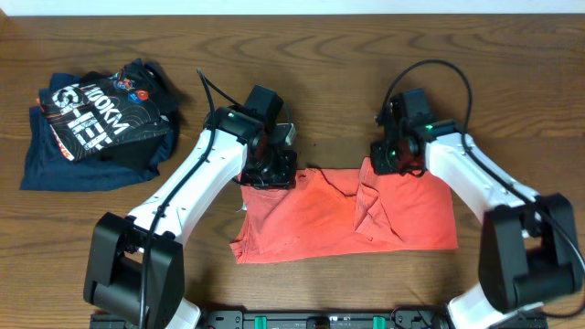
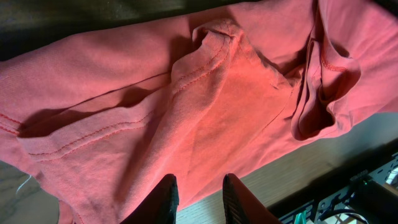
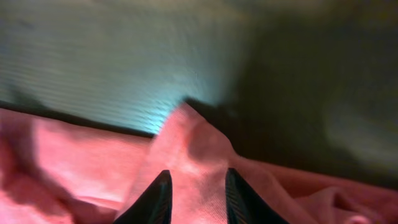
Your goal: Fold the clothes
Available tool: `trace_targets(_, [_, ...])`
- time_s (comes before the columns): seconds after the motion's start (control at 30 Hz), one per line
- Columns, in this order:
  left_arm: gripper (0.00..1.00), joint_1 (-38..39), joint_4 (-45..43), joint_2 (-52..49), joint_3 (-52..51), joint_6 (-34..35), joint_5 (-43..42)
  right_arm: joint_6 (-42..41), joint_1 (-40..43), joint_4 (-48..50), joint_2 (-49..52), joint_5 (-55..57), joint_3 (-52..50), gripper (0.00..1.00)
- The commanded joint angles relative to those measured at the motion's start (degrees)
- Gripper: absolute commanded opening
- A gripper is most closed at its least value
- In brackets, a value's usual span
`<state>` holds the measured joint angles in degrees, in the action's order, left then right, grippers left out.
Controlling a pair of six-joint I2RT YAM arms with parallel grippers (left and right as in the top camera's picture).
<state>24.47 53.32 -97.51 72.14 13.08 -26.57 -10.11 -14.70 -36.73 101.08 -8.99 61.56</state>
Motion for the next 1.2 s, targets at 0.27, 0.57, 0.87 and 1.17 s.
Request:
trace_targets(0.27, [0.27,-0.13,0.0,0.11,0.83,-0.96,0.9,-0.55,-5.64,-5.64,4.13,-8.41,0.61,0.29])
trace_targets(0.57, [0.27,-0.13,0.0,0.11,0.83,-0.96,0.9,-0.59,-4.22,-7.69,-1.95,-5.35,0.63,0.31])
trace_targets(0.87, [0.27,-0.13,0.0,0.11,0.83,-0.96,0.9,-0.59,-6.1,-11.02,-4.04,-9.16,0.57,0.31])
trace_targets(1.17, [0.27,-0.13,0.0,0.11,0.83,-0.96,0.9,-2.99,-9.86,-15.52,-3.67,1.7,0.42,0.33])
